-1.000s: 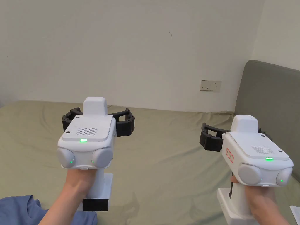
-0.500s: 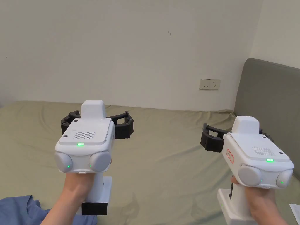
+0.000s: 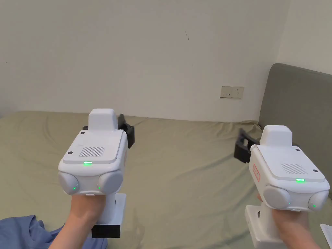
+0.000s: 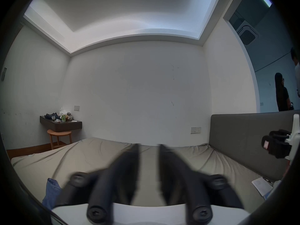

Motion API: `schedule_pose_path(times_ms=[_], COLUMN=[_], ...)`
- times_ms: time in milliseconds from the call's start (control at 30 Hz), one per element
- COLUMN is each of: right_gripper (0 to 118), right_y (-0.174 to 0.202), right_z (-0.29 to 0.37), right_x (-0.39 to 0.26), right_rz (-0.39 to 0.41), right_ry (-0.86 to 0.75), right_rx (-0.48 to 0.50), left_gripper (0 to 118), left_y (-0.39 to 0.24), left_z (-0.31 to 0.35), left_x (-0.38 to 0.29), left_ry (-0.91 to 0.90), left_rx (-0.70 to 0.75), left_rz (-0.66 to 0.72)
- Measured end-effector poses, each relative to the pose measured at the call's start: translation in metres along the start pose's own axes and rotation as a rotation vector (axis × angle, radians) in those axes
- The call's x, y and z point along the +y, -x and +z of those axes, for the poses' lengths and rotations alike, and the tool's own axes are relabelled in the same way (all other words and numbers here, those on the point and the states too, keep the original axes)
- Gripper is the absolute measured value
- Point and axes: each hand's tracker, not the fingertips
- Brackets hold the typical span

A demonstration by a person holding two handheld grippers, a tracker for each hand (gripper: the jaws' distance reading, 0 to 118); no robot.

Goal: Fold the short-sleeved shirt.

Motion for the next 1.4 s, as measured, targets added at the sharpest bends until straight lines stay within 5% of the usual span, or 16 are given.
schedule_pose_path(times_ms=[33, 67, 133, 267, 633, 833, 867, 900, 933, 967, 1033, 1300, 1367, 1400], right_gripper=[0, 0, 0, 0, 0, 0, 0, 0, 0, 0, 0, 0, 0, 0], right_y=[0.0, 0.0, -0.003, 0.019, 0.192, 0.238, 0.239, 0.24, 0.24, 0.238, 0.233, 0.219, 0.215, 0.213], right_z=[-0.001, 0.0, 0.002, 0.002, -0.013, 0.0, -0.001, -0.005, -0.008, -0.01, -0.012, -0.017, -0.021, -0.023], right_x=[0.001, 0.0, 0.001, 0.003, 0.003, -0.006, -0.01, -0.017, -0.022, -0.027, -0.037, -0.083, -0.095, -0.101], right_rz=[0.009, -0.004, -0.04, -0.001, 0.003, 0.036, 0.04, 0.048, 0.059, 0.071, 0.089, 0.14, 0.155, 0.158], right_ry=[0.015, 0.032, 0.02, 0.005, -0.025, -0.011, -0.005, 0.005, 0.019, 0.035, 0.058, 0.195, 0.227, 0.247], right_rx=[-0.044, -0.109, -0.028, -0.028, 0.401, 0.492, 0.496, 0.496, 0.491, 0.488, 0.475, 0.439, 0.428, 0.424], left_gripper=[0, 0, 0, 0, 0, 0, 6, 25, 80, 118, 112, 118, 110, 96], left_y=[-0.001, -0.001, 0.002, 0.017, 0.193, 0.233, 0.236, 0.238, 0.241, 0.243, 0.237, 0.223, 0.226, 0.224], left_z=[-0.001, -0.001, -0.001, 0.004, 0.088, 0.105, 0.102, 0.095, 0.086, 0.077, 0.075, 0.038, 0.035, 0.037], left_x=[0.001, 0.002, 0.004, 0.009, 0.017, -0.013, -0.023, -0.034, -0.048, -0.063, -0.089, -0.215, -0.237, -0.245], left_ry=[0.003, 0.001, 0.001, -0.008, 0.018, 0.129, 0.171, 0.241, 0.325, 0.406, 0.492, 1.004, 1.085, 1.123], left_rx=[0.01, 0.035, 0.001, 0.039, 0.451, 0.489, 0.461, 0.453, 0.428, 0.401, 0.357, 0.358, 0.37, 0.385], left_rz=[0.003, 0.005, 0.021, -0.002, -0.025, -0.037, -0.037, -0.037, -0.03, -0.011, -0.012, 0.127, 0.138, 0.122])
